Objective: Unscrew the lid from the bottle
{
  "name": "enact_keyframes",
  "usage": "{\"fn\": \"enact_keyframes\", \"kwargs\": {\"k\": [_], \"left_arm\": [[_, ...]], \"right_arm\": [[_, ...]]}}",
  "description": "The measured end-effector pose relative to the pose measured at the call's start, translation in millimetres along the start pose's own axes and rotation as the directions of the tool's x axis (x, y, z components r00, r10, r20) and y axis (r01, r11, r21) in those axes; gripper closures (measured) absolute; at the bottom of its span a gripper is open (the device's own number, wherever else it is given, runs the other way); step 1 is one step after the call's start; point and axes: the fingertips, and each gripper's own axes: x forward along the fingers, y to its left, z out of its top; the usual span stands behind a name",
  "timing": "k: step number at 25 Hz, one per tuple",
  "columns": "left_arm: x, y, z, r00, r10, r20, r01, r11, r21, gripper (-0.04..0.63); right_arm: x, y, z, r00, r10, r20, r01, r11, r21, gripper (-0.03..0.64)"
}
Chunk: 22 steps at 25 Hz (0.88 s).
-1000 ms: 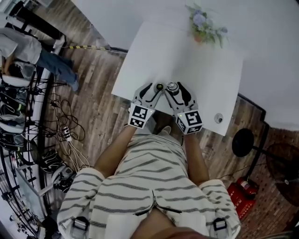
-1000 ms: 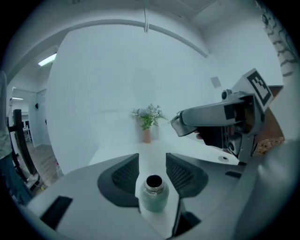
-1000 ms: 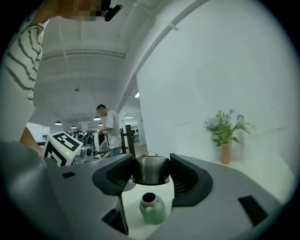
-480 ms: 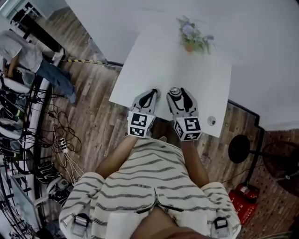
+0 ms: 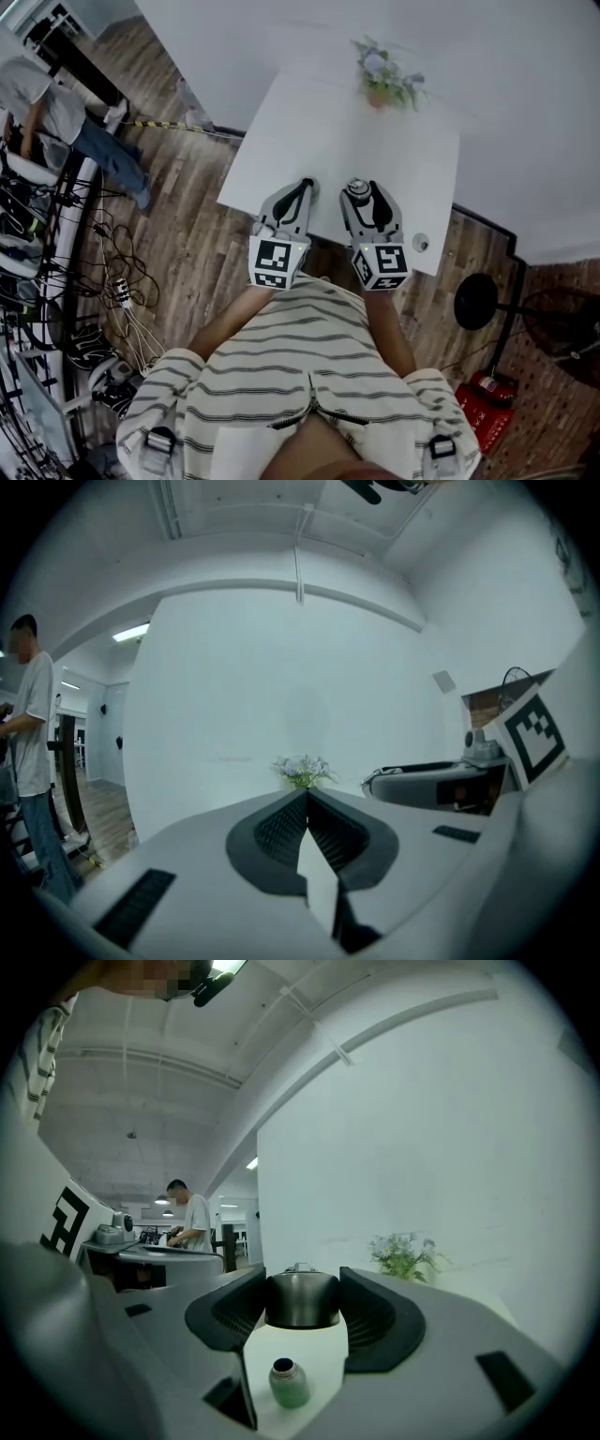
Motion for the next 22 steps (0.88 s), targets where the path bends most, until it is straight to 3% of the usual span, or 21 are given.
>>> {"fn": "enact_keyframes", "kwargs": {"k": [22], "left_arm": [[-13.3, -8.4, 4.0, 0.999, -0.002, 0.039, 0.001, 1.000, 0.019, 0.597]], "right_arm": [[-15.0, -0.8, 16.2, 0.998, -0.032, 0.063, 0.034, 0.999, -0.034, 0.365]]}}
